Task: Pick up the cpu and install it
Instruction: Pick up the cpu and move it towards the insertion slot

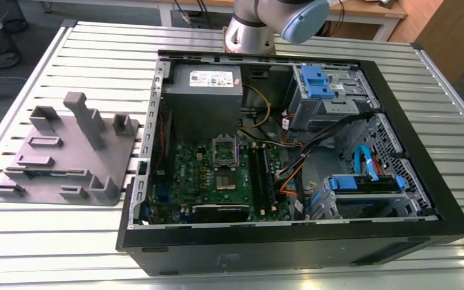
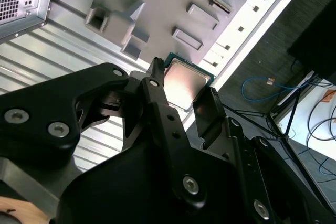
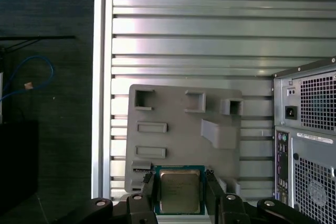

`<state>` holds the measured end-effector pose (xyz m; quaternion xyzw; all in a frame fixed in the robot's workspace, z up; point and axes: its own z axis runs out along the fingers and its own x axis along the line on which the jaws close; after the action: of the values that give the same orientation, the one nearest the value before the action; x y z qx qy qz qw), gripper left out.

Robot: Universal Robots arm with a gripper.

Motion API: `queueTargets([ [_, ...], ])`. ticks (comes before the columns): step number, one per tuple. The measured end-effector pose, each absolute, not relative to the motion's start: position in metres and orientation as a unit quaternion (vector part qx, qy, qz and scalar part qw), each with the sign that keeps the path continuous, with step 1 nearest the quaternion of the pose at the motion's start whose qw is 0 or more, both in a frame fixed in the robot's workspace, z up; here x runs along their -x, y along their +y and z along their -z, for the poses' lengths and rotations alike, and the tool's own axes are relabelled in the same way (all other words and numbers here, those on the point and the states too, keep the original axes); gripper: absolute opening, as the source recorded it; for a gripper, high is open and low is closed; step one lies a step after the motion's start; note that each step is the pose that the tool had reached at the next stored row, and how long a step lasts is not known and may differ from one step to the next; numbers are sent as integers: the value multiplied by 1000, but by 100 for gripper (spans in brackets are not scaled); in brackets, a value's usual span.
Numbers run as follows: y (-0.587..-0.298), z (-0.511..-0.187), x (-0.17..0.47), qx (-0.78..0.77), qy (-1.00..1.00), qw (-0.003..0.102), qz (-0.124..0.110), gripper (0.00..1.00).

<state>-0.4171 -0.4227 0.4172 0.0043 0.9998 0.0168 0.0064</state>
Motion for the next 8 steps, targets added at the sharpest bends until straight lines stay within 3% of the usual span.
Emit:
queueTargets([
  [8, -423, -417, 393, -4, 1000, 6, -17, 47],
])
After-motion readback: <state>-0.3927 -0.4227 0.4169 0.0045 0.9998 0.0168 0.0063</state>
